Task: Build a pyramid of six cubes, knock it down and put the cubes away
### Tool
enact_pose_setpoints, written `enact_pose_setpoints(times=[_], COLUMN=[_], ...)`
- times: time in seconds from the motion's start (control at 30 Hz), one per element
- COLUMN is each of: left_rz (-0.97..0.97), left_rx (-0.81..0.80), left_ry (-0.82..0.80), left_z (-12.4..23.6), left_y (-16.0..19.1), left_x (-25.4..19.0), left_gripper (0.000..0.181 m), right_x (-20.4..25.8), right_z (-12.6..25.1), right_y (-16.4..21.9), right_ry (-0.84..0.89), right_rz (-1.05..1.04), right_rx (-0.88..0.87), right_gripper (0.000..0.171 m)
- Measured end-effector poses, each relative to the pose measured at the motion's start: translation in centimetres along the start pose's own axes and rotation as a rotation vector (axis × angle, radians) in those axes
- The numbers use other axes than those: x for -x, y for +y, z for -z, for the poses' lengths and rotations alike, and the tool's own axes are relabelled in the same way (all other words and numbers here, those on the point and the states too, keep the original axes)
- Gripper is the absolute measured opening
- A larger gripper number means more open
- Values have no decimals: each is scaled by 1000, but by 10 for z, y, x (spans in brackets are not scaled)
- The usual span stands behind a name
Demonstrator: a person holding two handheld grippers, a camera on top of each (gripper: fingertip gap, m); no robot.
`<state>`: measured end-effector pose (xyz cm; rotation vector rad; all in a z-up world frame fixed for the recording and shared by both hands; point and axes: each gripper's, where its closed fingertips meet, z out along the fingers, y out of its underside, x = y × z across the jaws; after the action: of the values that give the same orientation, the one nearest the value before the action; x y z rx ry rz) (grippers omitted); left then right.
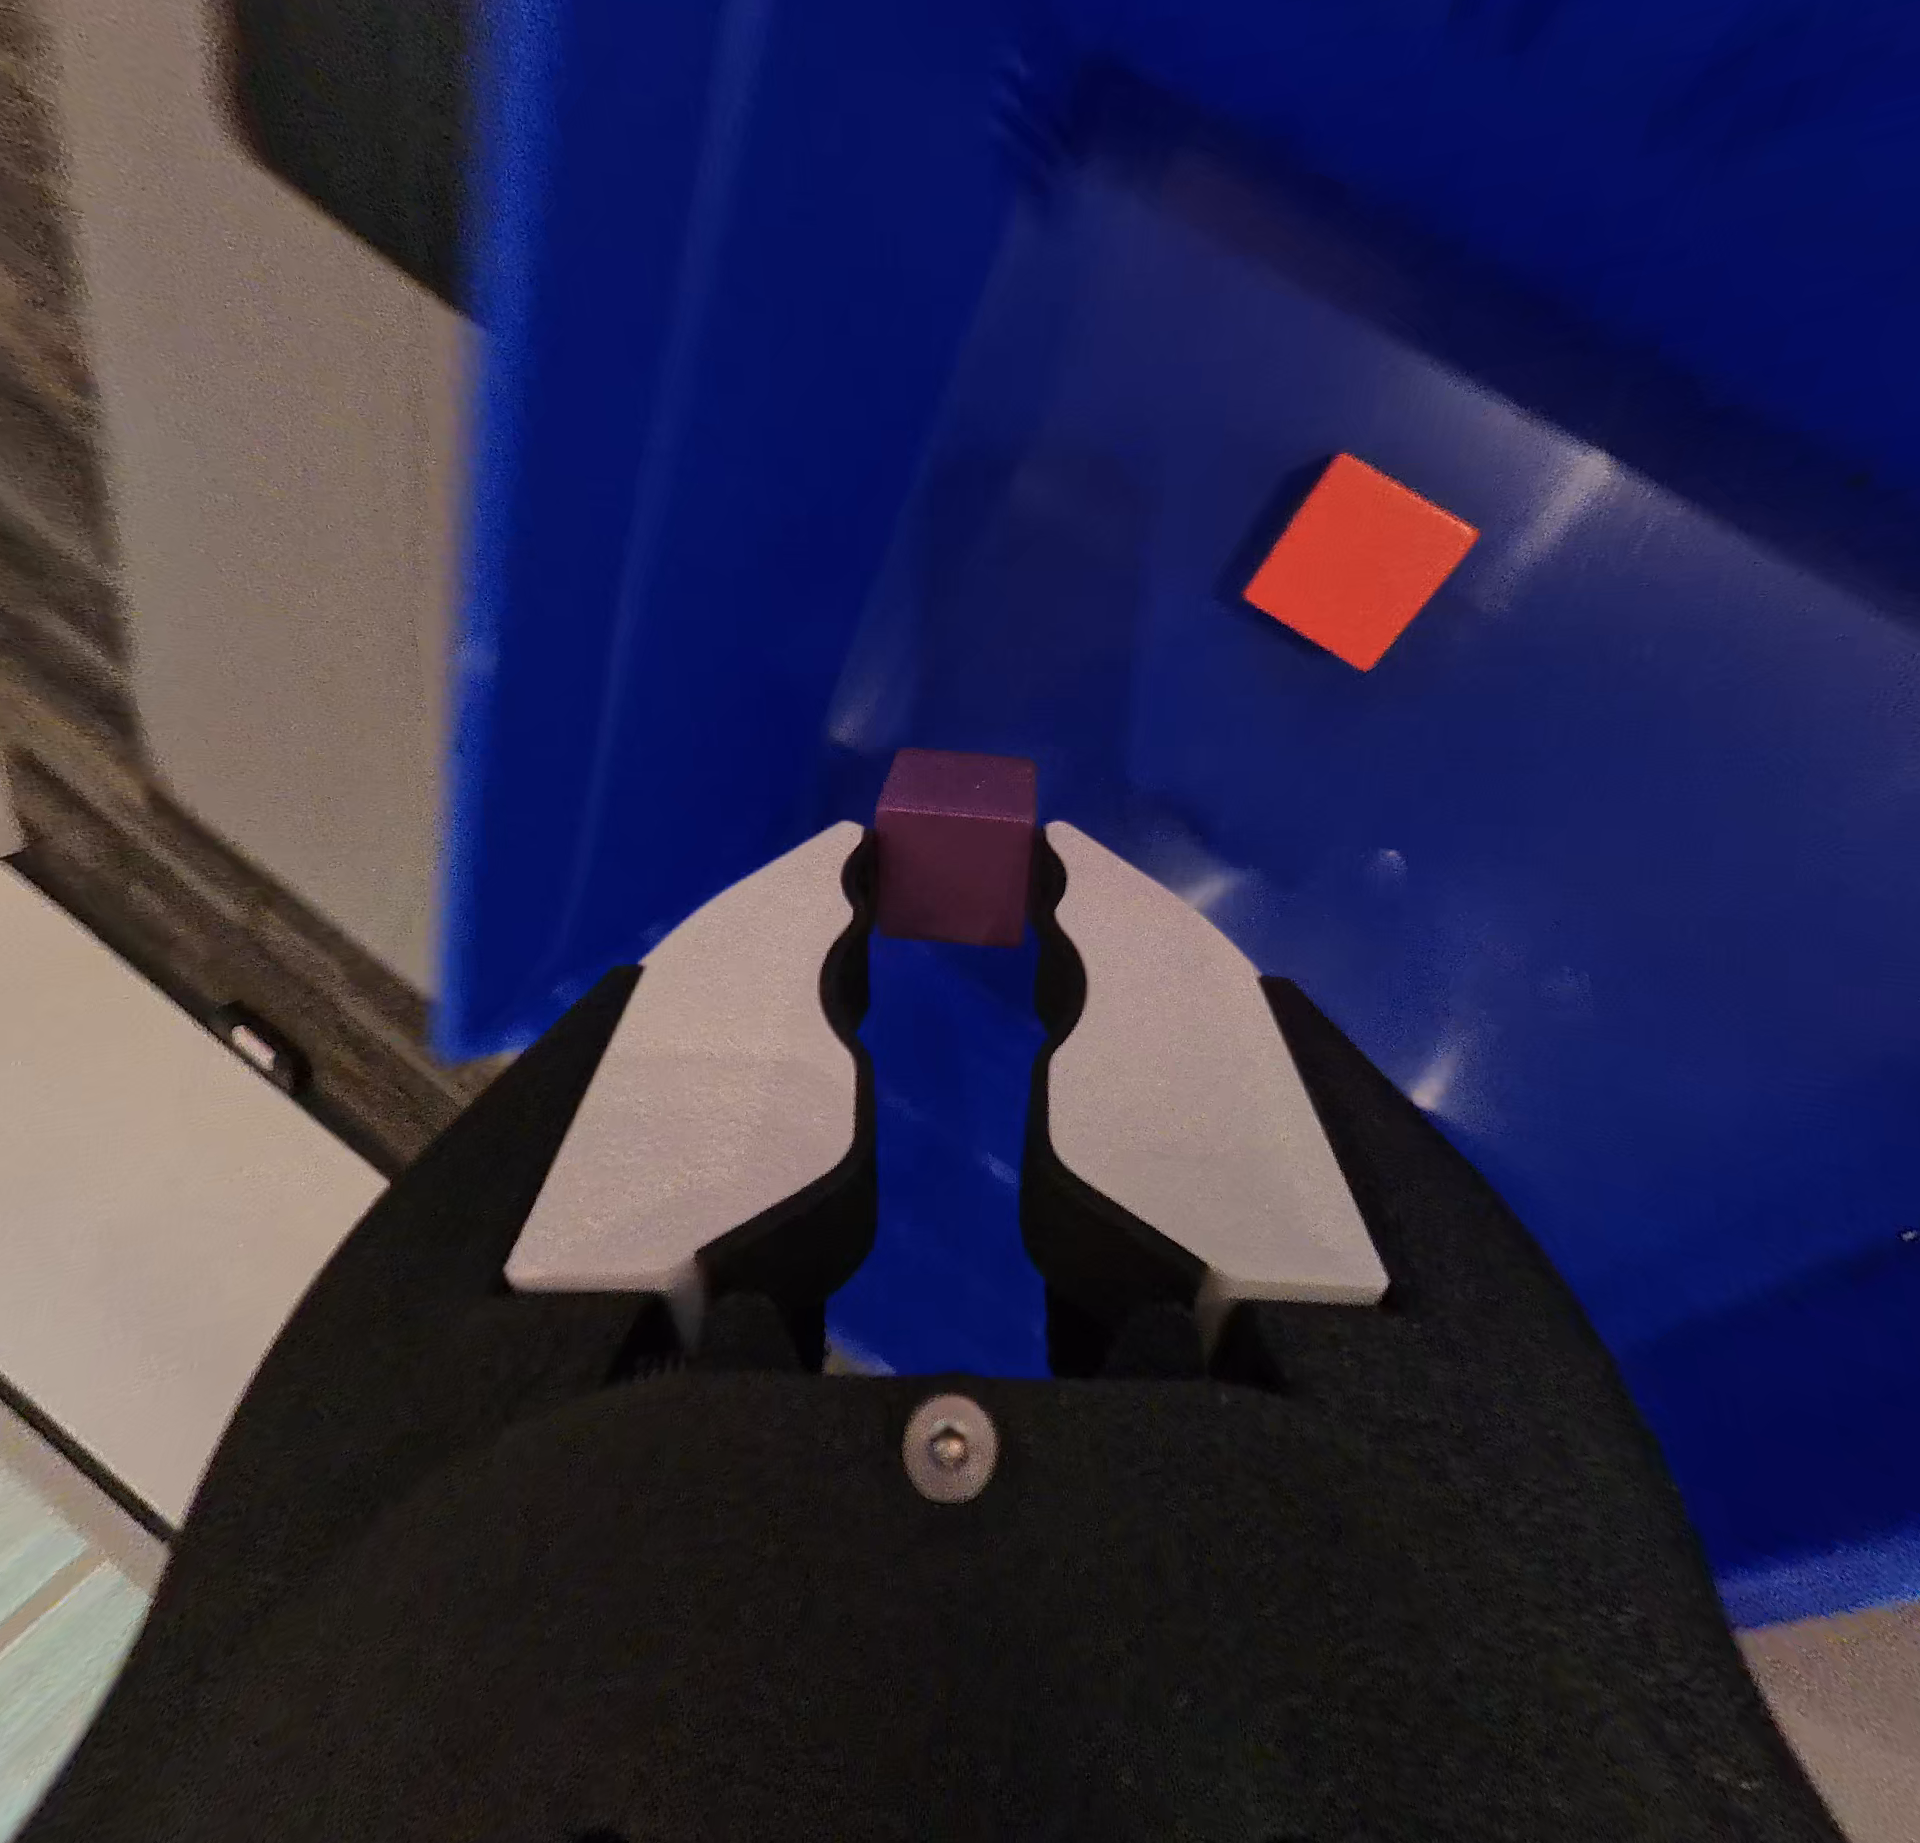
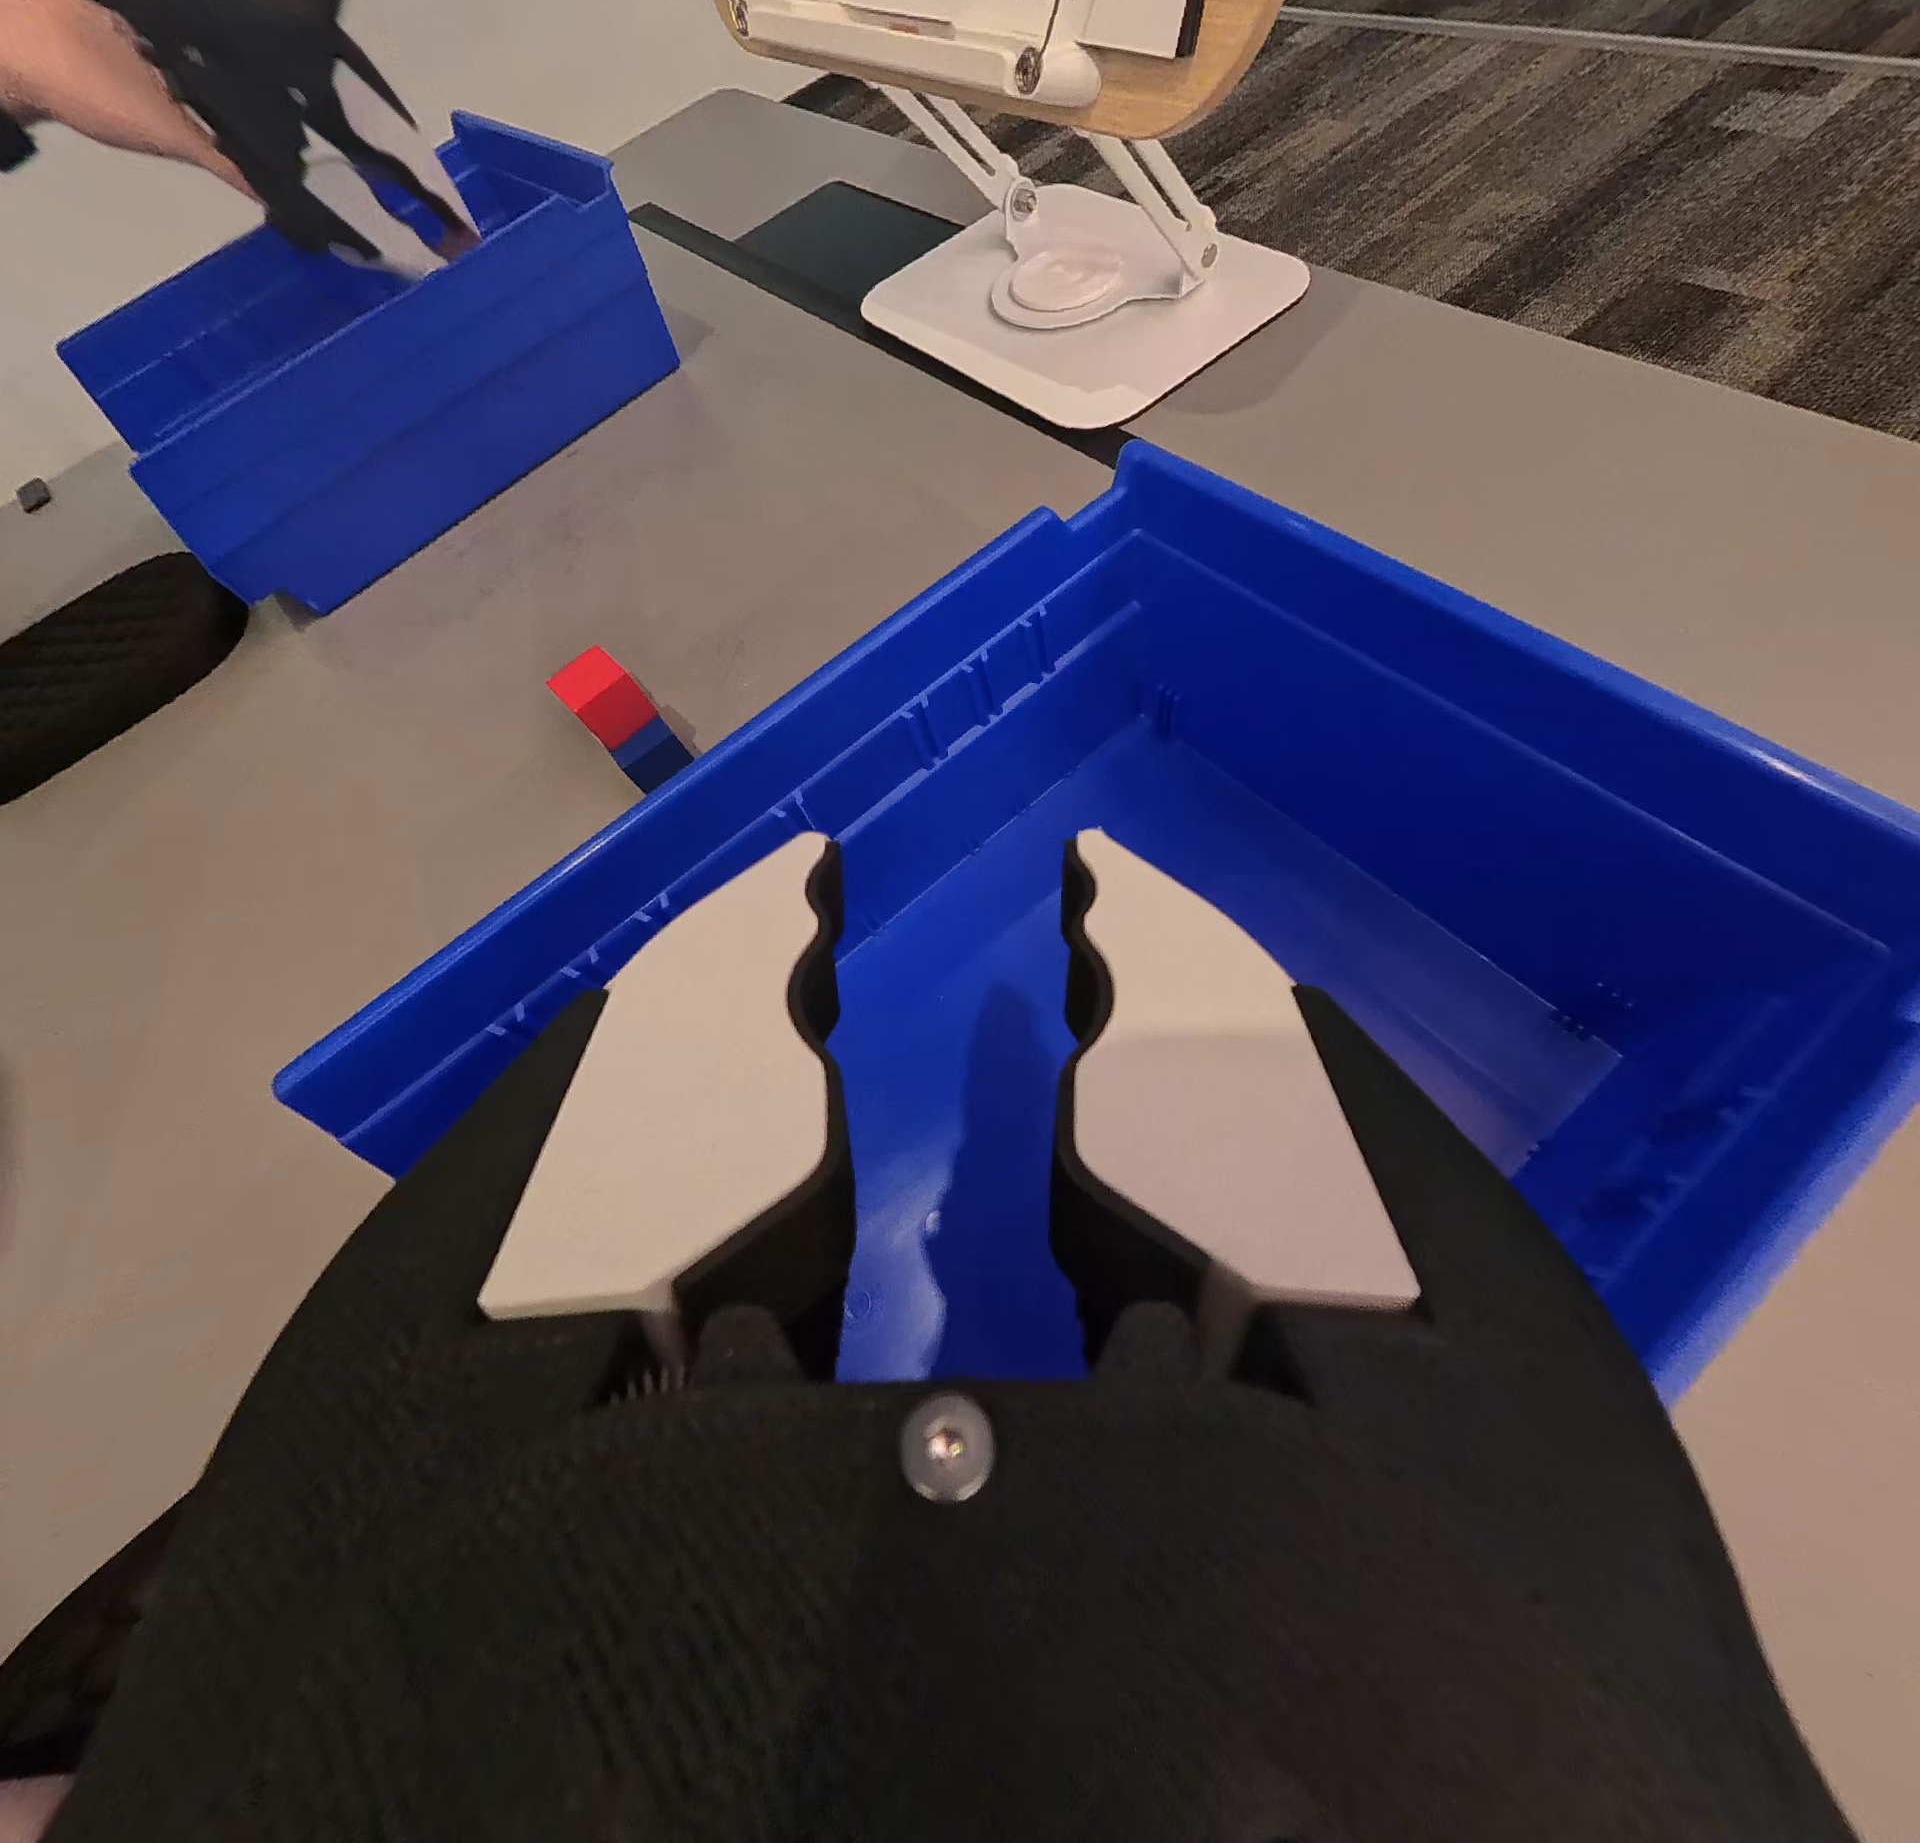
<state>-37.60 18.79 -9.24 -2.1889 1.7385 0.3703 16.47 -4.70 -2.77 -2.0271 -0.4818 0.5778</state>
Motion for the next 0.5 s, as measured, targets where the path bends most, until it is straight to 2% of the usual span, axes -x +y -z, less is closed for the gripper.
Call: enact_pose_setpoints(times=[0.1, 0.17, 0.23, 0.3, 0.37, 0.5], left_rz=[21, 20, 22, -17, -71, -225], left_rx=[-101, -214, -333, -401, -415, -388], left_ry=[-116, -167, -131, -102, -78, 55], left_z=[60, 113, 160, 188, 192, 155], left_y=[-20, -49, -89, -129, -163, -211], left_x=[25, 28, 8, -25, -64, -155], left_gripper=[28, 27, 28, 28, 28, 27], right_x=[0, -1, 0, 2, 4, 8], right_z=[1, 2, 2, 2, 1, 3], right_y=[-2, -2, -4, -4, -4, -7], right_ry=[3, 6, 9, 9, 9, 2], right_rz=[-1, 2, 5, 10, 20, 31], right_rx=[-9, -10, -11, -8, -2, -10], right_gripper=[41, 41, 41, 41, 41, 41])
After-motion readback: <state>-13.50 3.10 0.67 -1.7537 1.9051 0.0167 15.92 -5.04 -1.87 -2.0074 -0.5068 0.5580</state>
